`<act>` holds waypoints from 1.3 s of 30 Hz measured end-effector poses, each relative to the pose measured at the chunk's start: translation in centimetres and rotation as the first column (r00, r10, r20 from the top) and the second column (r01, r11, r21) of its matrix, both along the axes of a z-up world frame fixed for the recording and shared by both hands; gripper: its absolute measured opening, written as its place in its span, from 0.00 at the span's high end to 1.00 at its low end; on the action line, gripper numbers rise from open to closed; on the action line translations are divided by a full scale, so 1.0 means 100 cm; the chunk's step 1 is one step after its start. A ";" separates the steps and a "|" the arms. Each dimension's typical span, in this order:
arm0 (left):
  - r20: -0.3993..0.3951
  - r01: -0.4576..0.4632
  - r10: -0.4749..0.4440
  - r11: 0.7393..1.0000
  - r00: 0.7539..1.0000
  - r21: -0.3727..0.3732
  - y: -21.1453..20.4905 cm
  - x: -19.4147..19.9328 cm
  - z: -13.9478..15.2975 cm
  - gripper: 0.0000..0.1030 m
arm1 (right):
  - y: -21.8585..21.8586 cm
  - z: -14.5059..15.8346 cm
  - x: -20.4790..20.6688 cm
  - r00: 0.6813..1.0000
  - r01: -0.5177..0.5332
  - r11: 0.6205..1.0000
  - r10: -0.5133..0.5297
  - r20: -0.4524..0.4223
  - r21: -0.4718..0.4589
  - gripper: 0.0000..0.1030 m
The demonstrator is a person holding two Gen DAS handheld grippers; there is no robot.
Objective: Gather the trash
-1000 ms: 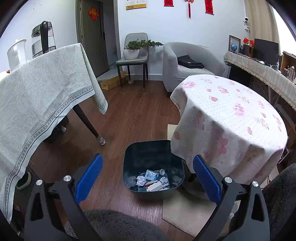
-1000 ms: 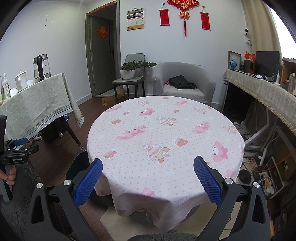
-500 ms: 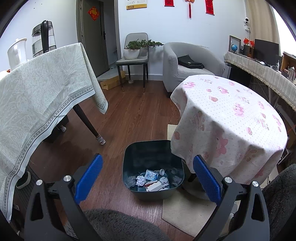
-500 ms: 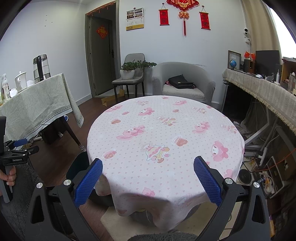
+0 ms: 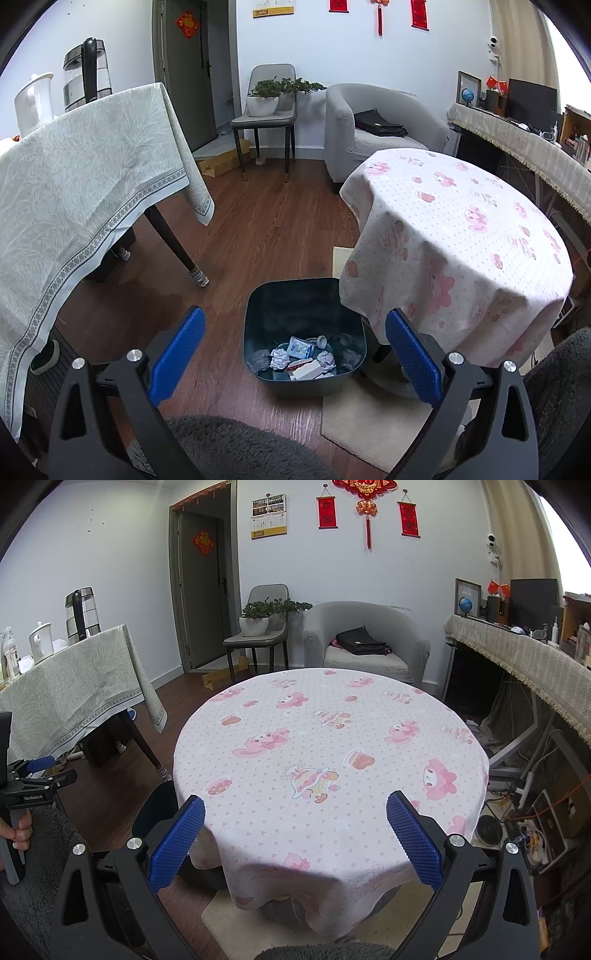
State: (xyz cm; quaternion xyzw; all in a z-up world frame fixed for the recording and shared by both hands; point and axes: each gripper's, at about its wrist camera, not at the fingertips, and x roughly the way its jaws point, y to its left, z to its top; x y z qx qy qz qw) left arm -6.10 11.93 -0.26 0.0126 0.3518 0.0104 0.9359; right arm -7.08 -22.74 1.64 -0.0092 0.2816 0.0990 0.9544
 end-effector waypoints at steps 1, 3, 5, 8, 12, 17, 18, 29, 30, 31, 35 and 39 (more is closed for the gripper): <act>0.000 0.000 0.000 1.000 1.000 0.001 0.000 0.000 0.000 0.03 | 0.001 0.000 0.000 1.000 0.000 1.000 0.000 -0.001 -0.001 0.03; -0.002 0.001 -0.001 1.000 1.000 0.003 -0.001 0.000 0.000 0.03 | 0.001 0.000 0.000 1.000 0.000 1.000 0.000 -0.001 -0.002 0.03; -0.003 0.003 -0.003 1.000 1.000 0.003 -0.001 0.000 0.000 0.03 | 0.001 0.000 0.000 1.000 0.001 1.000 -0.001 -0.001 0.000 0.03; -0.005 0.005 -0.005 1.000 1.000 0.007 -0.002 0.000 -0.001 0.03 | 0.000 -0.001 0.001 1.000 0.001 1.000 -0.001 -0.003 0.001 0.03; -0.006 0.005 -0.005 1.000 1.000 0.007 -0.002 0.000 -0.001 0.03 | 0.000 0.000 0.001 1.000 0.001 1.000 -0.001 -0.003 0.000 0.03; -0.008 0.010 -0.009 1.000 1.000 0.016 -0.004 0.000 -0.001 0.03 | 0.000 0.000 0.001 1.000 0.001 1.000 -0.001 -0.004 0.000 0.03; -0.008 0.011 -0.010 1.000 1.000 0.018 -0.004 0.000 -0.001 0.03 | 0.000 0.000 0.001 1.000 0.001 1.000 -0.001 -0.004 0.000 0.03; -0.015 0.013 -0.013 1.000 1.000 0.018 -0.005 0.001 -0.001 0.03 | 0.000 -0.001 0.001 1.000 0.001 1.000 -0.001 -0.007 0.001 0.03; -0.015 0.015 -0.014 1.000 1.000 0.017 -0.005 0.001 -0.001 0.03 | 0.000 -0.001 0.001 1.000 0.001 1.000 -0.001 -0.008 0.000 0.03; -0.016 0.016 -0.016 1.000 1.000 0.018 -0.005 0.001 -0.001 0.03 | 0.000 -0.002 0.001 1.000 0.000 1.000 0.000 -0.009 0.000 0.03; -0.017 0.016 -0.016 1.000 1.000 0.017 -0.005 0.001 -0.002 0.03 | 0.000 -0.004 -0.001 1.000 -0.001 1.000 0.001 -0.013 -0.002 0.03; -0.019 0.015 -0.014 1.000 1.000 0.013 -0.005 0.001 -0.003 0.03 | 0.000 -0.006 -0.001 1.000 -0.001 1.000 0.000 -0.017 -0.007 0.03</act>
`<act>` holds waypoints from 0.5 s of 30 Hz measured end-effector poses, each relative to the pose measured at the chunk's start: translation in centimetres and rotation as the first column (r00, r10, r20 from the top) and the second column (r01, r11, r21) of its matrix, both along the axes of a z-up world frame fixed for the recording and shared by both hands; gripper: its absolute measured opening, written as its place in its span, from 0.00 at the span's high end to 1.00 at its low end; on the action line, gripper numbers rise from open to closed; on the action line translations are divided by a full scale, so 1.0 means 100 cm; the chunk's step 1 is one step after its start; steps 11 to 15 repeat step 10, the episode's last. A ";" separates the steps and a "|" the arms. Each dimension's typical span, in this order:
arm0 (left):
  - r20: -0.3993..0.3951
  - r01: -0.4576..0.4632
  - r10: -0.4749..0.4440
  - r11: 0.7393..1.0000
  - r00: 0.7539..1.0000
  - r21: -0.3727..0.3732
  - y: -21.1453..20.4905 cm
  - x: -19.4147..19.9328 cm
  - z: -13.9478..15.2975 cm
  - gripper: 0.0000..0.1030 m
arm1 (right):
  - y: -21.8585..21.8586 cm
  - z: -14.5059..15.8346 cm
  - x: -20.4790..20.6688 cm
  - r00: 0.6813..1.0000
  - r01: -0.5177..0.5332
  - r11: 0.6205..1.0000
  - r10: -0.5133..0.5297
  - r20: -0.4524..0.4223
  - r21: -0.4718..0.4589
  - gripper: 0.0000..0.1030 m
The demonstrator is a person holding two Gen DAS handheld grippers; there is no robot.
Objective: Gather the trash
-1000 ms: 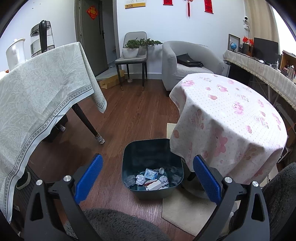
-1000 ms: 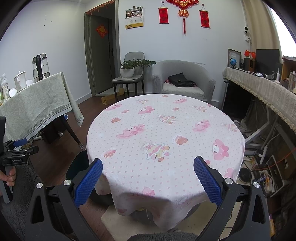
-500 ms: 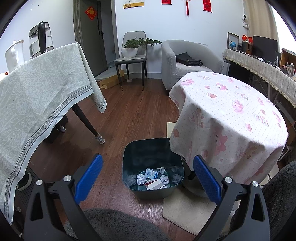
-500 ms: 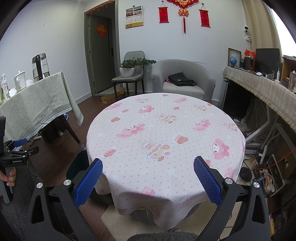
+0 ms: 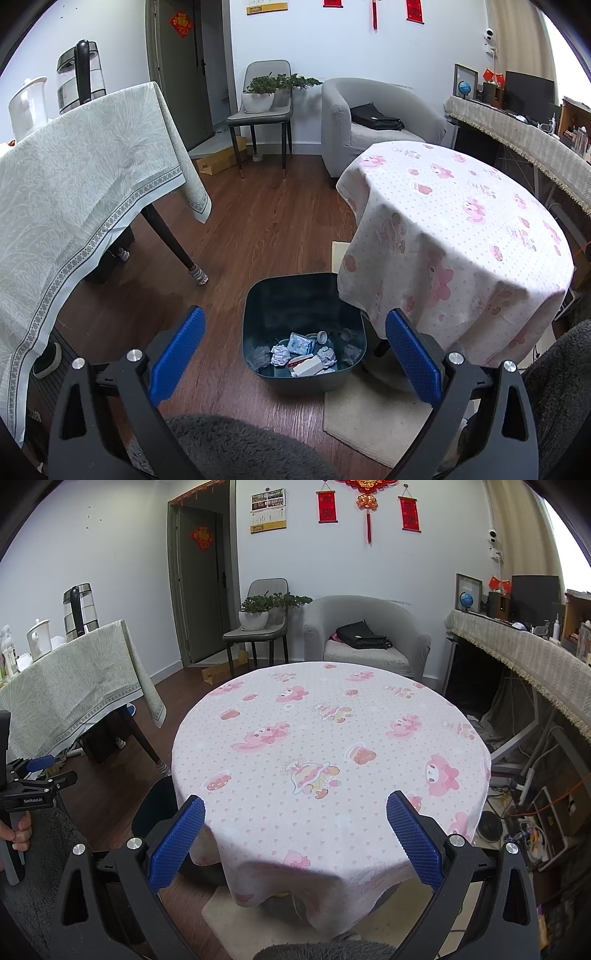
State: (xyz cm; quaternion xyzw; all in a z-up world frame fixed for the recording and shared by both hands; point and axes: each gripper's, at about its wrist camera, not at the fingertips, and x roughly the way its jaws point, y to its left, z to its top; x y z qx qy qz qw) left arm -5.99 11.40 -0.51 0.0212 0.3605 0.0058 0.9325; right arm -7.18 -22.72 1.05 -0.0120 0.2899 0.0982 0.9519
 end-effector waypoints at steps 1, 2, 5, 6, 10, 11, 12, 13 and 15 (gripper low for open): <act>0.000 0.001 -0.001 1.000 1.000 0.001 0.000 0.000 0.000 0.03 | 0.000 0.000 0.001 1.000 0.000 1.000 0.000 -0.001 -0.001 0.03; 0.000 0.001 -0.001 1.000 1.000 0.001 0.001 0.000 0.000 0.03 | 0.001 0.000 0.001 1.000 -0.001 1.000 0.001 0.000 -0.002 0.03; -0.006 0.001 -0.001 1.000 1.000 -0.003 0.001 0.001 -0.001 0.03 | 0.001 0.001 0.001 1.000 -0.002 1.000 0.002 -0.001 -0.004 0.03; -0.006 0.000 0.000 1.000 1.000 -0.005 0.002 0.001 -0.001 0.03 | 0.001 0.001 0.000 1.000 -0.002 1.000 0.002 -0.001 -0.005 0.03; -0.005 0.000 0.000 1.000 1.000 -0.006 0.003 0.001 0.000 0.03 | 0.002 0.003 0.002 1.000 -0.002 1.000 0.002 -0.003 -0.006 0.03; -0.005 0.000 0.000 1.000 1.000 -0.006 0.003 0.001 0.000 0.03 | 0.002 0.003 0.002 1.000 -0.002 1.000 0.002 -0.003 -0.006 0.03; -0.005 0.000 0.000 1.000 1.000 -0.006 0.003 0.001 0.000 0.03 | 0.002 0.003 0.002 1.000 -0.002 1.000 0.002 -0.003 -0.006 0.03; -0.005 0.000 0.000 1.000 1.000 -0.006 0.003 0.001 0.000 0.03 | 0.002 0.003 0.002 1.000 -0.002 1.000 0.002 -0.003 -0.006 0.03; -0.005 0.000 0.000 1.000 1.000 -0.006 0.003 0.001 0.000 0.03 | 0.002 0.003 0.002 1.000 -0.002 1.000 0.002 -0.003 -0.006 0.03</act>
